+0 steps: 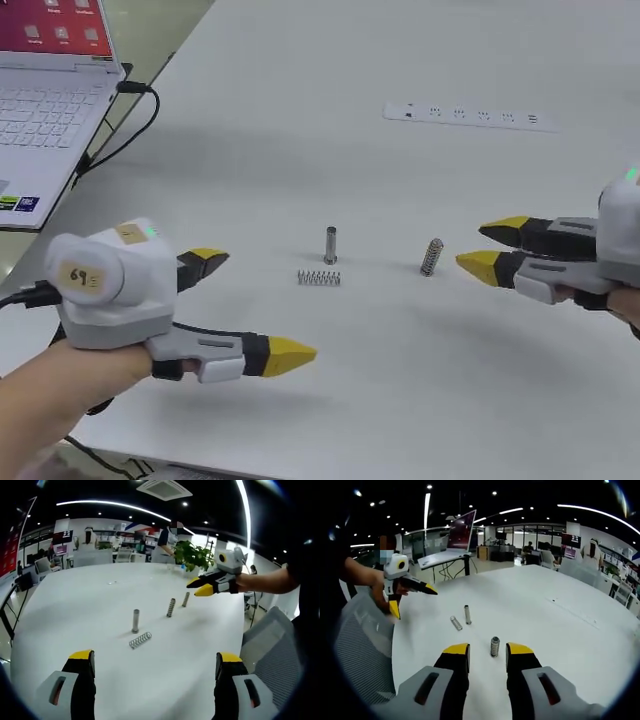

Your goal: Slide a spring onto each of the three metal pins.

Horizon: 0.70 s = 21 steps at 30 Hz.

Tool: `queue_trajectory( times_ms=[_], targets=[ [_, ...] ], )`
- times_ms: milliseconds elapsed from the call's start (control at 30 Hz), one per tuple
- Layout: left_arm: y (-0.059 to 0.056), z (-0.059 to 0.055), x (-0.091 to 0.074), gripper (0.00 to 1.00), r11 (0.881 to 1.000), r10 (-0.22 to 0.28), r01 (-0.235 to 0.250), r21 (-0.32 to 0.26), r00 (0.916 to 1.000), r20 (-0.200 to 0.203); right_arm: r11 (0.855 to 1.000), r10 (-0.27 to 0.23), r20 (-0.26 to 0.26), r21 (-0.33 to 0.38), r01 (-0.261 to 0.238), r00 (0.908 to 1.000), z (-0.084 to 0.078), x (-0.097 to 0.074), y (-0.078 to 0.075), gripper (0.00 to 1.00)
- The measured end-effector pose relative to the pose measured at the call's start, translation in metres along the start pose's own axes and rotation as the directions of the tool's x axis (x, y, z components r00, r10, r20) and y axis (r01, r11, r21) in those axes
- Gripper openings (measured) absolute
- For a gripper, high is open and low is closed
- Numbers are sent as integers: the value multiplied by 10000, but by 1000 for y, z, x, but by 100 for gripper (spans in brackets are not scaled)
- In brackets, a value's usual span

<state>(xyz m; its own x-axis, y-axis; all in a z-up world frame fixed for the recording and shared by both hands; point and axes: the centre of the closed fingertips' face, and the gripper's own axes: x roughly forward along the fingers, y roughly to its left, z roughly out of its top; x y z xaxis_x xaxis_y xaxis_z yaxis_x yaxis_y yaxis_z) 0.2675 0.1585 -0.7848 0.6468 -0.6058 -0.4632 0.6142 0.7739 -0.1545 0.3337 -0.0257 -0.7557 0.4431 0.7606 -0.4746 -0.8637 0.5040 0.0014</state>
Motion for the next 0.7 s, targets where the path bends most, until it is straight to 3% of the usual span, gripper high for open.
queue_trajectory(
  times_ms=[333,700],
  targets=[
    [1,-3,-1,98,10000,18,-18,26,9999,-133,9993,338,-430,155,-331,9985,-24,-7,18,26],
    [2,-4,-3,98,10000,29,-30,-58,9999,-145,9984,504,-704,301,-484,9962,-35,-2,25,24]
  ],
)
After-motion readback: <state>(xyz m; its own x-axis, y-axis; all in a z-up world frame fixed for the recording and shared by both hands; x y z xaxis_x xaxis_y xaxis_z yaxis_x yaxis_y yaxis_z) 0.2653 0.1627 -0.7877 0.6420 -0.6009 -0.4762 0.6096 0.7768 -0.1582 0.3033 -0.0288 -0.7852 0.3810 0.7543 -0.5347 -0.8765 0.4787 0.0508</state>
